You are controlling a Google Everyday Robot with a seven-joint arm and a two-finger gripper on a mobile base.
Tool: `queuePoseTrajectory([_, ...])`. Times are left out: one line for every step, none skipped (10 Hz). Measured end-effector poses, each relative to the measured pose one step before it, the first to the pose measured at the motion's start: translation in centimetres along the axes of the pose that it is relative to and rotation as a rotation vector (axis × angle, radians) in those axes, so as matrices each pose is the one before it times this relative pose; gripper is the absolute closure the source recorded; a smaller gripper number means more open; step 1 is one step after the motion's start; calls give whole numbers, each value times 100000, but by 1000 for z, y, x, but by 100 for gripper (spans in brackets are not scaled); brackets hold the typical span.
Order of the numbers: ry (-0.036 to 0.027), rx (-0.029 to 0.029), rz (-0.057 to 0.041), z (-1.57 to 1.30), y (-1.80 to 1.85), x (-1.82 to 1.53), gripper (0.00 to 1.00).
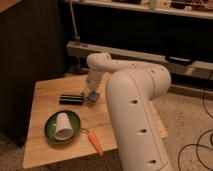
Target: Wipe the white sponge on the table
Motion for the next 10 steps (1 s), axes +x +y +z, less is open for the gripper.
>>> queuePoseTrajectory([114, 694, 2685, 103, -1444, -473, 53])
queuePoseTrajectory([203, 668, 3624, -48, -1818, -106, 53])
queuePoseTrajectory([-45, 738, 4132, -201, -2098, 279, 53])
queuePoseTrajectory([285, 911, 3432, -219, -1908, 769, 53])
queuePoseTrajectory([341, 1136, 3627, -157, -2220, 1064, 53])
queuePoseTrajectory([688, 1298, 3893, -36, -2433, 1310, 53])
queuePoseTrajectory([446, 986, 3633, 38, -2118, 1076, 53])
queuePoseTrajectory([233, 478, 3050, 111, -1724, 816, 53])
queuePoseTrajectory([508, 264, 2480, -30, -1192, 857, 53])
queuePoseTrajectory([821, 293, 903, 104, -494, 856, 53])
